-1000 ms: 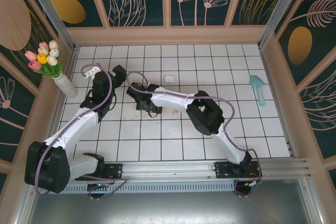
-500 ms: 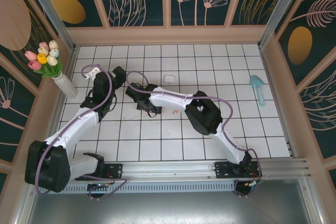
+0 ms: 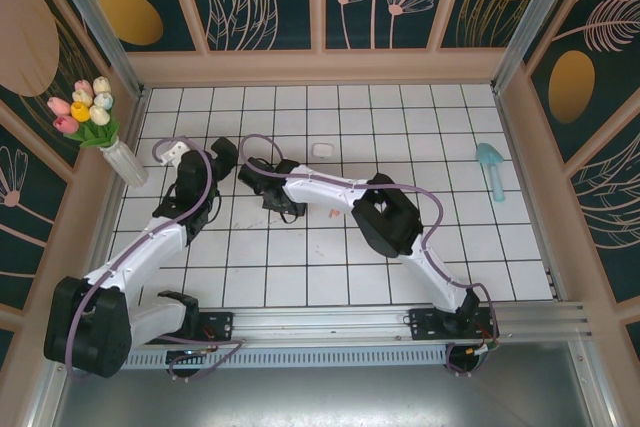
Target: Insert the wireless bluetooth earbuds into the charging case
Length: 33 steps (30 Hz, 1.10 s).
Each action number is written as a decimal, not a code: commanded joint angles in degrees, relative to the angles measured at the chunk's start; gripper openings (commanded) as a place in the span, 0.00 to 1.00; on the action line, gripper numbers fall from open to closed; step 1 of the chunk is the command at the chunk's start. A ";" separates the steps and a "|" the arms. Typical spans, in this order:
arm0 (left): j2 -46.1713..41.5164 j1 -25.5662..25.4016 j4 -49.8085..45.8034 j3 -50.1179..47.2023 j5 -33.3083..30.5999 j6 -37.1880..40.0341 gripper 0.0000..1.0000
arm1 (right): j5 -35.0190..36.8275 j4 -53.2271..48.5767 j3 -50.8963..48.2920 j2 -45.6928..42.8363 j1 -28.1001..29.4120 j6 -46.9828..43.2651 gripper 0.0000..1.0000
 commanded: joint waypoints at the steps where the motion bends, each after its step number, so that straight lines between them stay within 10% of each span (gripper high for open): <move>1: -0.66 0.51 0.75 1.36 -0.69 1.71 0.99 | 0.31 1.22 -2.84 -2.24 -0.46 0.43 0.43; 7: -0.17 0.48 3.43 -0.22 3.25 4.17 0.99 | 1.21 5.20 -6.58 -9.54 -2.39 0.70 0.42; 19: 3.96 0.52 35.02 -10.99 30.96 5.49 0.99 | -2.51 17.98 -20.55 -25.10 -12.30 1.01 0.42; 33: 31.22 0.30 83.70 -11.14 53.38 -16.03 0.74 | -13.15 31.21 -26.55 -31.34 -19.01 6.51 0.41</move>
